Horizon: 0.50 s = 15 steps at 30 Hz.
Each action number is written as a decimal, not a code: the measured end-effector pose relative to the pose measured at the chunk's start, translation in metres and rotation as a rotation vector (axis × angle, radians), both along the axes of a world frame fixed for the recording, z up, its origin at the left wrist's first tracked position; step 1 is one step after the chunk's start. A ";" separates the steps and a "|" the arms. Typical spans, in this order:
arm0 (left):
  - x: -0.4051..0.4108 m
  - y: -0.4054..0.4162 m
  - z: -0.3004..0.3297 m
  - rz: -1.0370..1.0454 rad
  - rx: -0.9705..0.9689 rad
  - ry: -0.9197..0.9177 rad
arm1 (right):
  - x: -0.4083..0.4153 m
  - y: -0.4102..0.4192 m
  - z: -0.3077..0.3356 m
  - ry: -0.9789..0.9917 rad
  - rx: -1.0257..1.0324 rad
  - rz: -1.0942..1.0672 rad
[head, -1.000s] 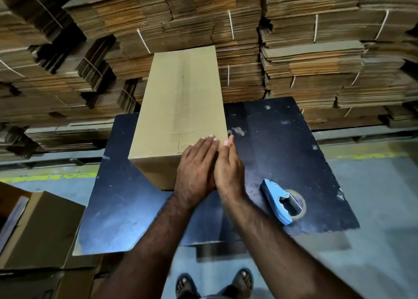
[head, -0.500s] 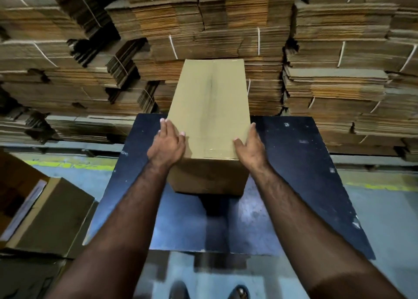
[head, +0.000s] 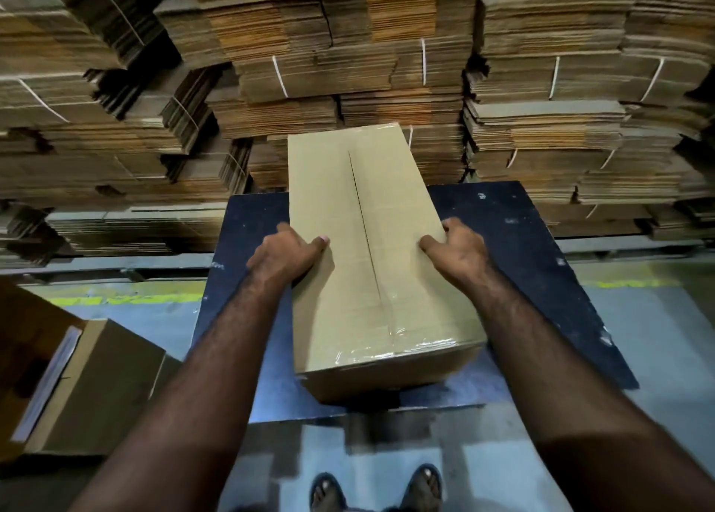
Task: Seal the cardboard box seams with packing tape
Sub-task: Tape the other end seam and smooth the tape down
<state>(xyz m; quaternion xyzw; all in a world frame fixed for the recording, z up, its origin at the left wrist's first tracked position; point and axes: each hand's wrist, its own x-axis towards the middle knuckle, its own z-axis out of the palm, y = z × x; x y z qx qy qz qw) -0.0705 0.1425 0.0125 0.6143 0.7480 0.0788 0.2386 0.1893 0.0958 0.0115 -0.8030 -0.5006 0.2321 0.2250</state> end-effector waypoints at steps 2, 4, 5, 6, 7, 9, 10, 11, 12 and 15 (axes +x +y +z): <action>0.004 0.005 -0.004 -0.006 0.022 -0.095 | -0.004 0.006 -0.001 0.001 0.004 0.012; 0.008 0.005 -0.011 -0.016 0.070 -0.156 | -0.008 0.007 -0.006 -0.025 -0.003 0.023; 0.010 0.003 -0.014 -0.019 0.100 -0.172 | -0.011 0.007 -0.009 -0.046 -0.006 0.025; 0.011 0.001 -0.018 -0.022 0.125 -0.184 | -0.013 0.006 -0.013 -0.067 -0.006 0.019; 0.012 0.000 -0.022 -0.033 0.148 -0.197 | -0.014 0.005 -0.017 -0.087 -0.005 0.008; 0.014 0.002 -0.028 -0.061 0.173 -0.236 | -0.013 0.003 -0.022 -0.137 -0.014 -0.005; 0.015 0.006 -0.028 -0.081 0.174 -0.260 | -0.010 0.002 -0.022 -0.151 -0.027 0.003; 0.017 0.011 -0.028 -0.102 0.165 -0.290 | -0.006 0.001 -0.021 -0.139 -0.043 0.014; 0.018 0.016 -0.026 -0.120 0.142 -0.322 | -0.001 0.001 -0.019 -0.108 -0.066 0.022; 0.022 0.016 -0.020 -0.197 0.136 -0.324 | 0.005 -0.005 -0.009 -0.168 -0.088 0.034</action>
